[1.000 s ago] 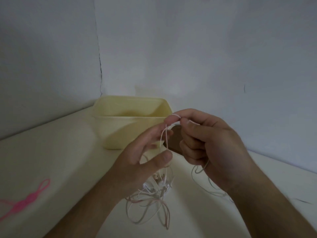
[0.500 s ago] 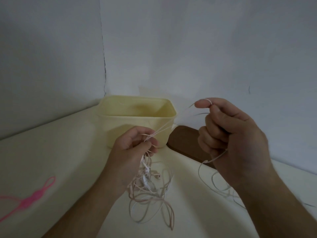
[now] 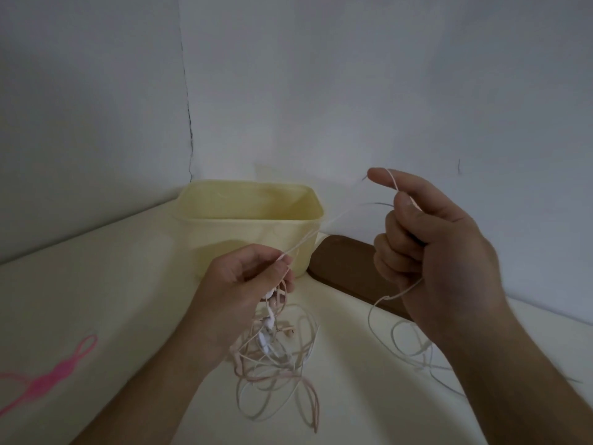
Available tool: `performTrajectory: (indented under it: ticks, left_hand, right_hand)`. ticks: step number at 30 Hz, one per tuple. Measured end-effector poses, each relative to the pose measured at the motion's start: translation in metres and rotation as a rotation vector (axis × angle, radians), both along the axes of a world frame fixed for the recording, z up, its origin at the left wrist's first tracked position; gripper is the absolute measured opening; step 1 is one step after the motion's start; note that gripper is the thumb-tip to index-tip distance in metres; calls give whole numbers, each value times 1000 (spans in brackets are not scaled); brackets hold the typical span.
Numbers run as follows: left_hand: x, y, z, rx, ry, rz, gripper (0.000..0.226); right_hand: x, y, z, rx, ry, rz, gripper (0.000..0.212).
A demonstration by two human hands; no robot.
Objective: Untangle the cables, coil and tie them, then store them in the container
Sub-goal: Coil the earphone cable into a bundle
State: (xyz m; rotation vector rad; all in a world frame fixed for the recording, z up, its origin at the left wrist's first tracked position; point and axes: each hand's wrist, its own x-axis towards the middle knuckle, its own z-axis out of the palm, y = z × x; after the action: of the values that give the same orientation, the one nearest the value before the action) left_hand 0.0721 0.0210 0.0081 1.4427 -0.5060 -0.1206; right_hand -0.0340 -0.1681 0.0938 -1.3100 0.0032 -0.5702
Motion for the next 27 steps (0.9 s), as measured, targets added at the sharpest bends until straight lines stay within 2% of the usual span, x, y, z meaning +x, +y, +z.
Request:
performTrajectory:
  ticks: [4,6,12,15,17,19,21,23,25,27]
  left_hand:
    - [4,-1,-5,67,-66,82,13]
    - [4,-1,-5,58,-90,113,9]
    - [1,2,-1,23,-103,76,17]
    - [-1,3,1,26,-111,20,16]
    - [-2,2,1,37,-147,-14,14]
    - [-4,1,1,52,-154,-25,14]
    - [-7,-1,0,84,-164,-31,19]
    - [-8,-2,0,102,-175,-45,22]
    - [-8,-2,-1,86,-179,-63,20]
    - [-8,-1,-1,84,-185,-64,11]
  right_hand:
    - [-1,-5,0,-13,2,-64,31]
    - [0,-10,0,-77,94,-110,29]
    - [3,-27,0,-663,712,-89,30]
    - [6,-23,-6,-961,870,-86,35]
    - [6,-14,-7,-998,942,15,42]
    - [4,-5,-8,-1026,921,124,52]
    - [4,1,-11,-1123,763,199,73]
    - [6,10,-17,-1089,594,233,90]
    - [10,17,-27,-1042,482,217,77]
    - [13,23,-33,-1037,440,166,45]
